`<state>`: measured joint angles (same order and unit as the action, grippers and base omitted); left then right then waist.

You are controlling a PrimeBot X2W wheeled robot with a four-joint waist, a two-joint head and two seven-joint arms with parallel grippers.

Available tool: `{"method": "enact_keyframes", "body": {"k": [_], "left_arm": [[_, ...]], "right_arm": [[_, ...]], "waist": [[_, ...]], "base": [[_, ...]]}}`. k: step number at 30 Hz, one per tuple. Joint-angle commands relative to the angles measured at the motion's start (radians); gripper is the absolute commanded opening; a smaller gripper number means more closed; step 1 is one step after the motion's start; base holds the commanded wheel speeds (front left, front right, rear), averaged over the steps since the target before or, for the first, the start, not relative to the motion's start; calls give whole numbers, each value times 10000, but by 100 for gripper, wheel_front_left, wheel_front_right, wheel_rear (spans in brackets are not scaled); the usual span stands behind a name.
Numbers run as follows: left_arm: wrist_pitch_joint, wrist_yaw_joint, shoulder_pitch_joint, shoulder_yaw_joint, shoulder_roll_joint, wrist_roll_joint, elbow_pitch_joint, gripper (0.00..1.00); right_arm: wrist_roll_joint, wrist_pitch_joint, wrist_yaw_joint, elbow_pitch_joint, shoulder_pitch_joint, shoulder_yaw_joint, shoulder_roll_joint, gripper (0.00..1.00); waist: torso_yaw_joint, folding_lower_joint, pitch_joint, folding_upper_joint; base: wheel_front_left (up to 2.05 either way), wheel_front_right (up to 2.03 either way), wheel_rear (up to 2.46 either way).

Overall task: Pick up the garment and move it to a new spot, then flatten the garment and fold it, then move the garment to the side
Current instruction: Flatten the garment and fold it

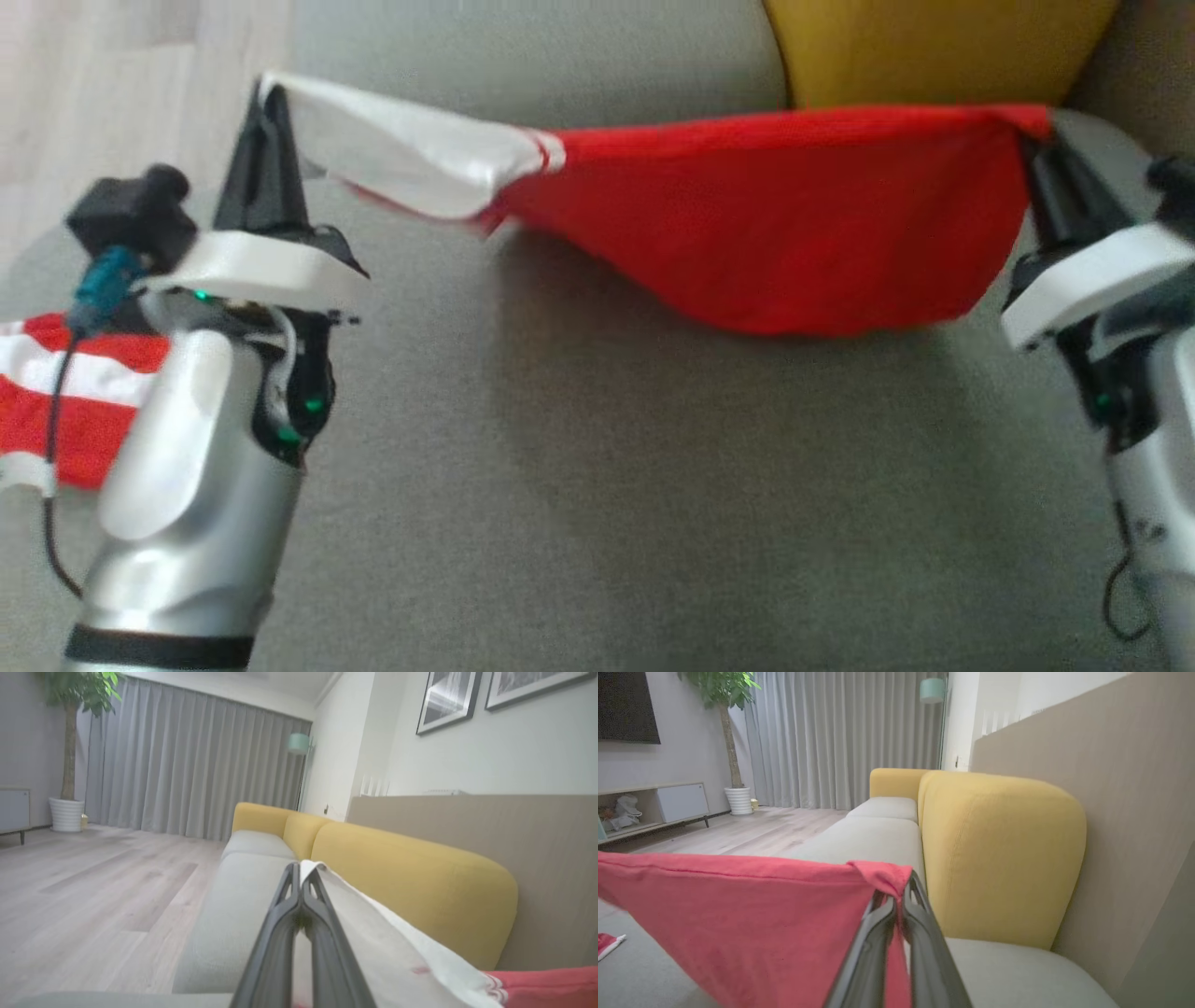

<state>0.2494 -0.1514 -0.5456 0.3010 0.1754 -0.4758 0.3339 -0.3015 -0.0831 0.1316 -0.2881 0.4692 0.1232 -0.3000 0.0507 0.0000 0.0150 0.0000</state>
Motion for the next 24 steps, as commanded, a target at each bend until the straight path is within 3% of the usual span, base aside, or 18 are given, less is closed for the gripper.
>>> {"method": "enact_keyframes", "body": {"k": [1, 10, 16, 20, 24], "left_arm": [[122, -106, -471, -504, 389, 90, -628, 0], [-727, -687, 26, -726, 888, 202, -3647, 0], [-1637, -1226, 299, -952, 1298, 327, -5492, 0], [-2143, -1327, 261, -992, 1488, 305, -5768, 0], [-2832, -1142, -137, -895, 1554, -45, -5375, 0]], "right_arm": [[-117, -91, -9, 464, 582, 41, -235, 0], [-90, -1458, -9, 1972, 454, -1016, -395, 0], [-309, -3308, -9, 3641, -410, -1860, 100, 0], [-459, -4176, -9, 4301, -631, -2090, 388, 0], [-603, -4898, -9, 4501, -279, -2164, 657, 0]], "waist": [[-246, 0, 367, 0], [-610, 0, 1287, 0], [-669, 0, 1382, 0], [-643, 0, 1218, 0], [-544, 0, 630, 0]], "base": [[0, 0, 0], [0, 0, 0], [0, 0, 0], [0, 0, 0], [0, 0, 0]]}}
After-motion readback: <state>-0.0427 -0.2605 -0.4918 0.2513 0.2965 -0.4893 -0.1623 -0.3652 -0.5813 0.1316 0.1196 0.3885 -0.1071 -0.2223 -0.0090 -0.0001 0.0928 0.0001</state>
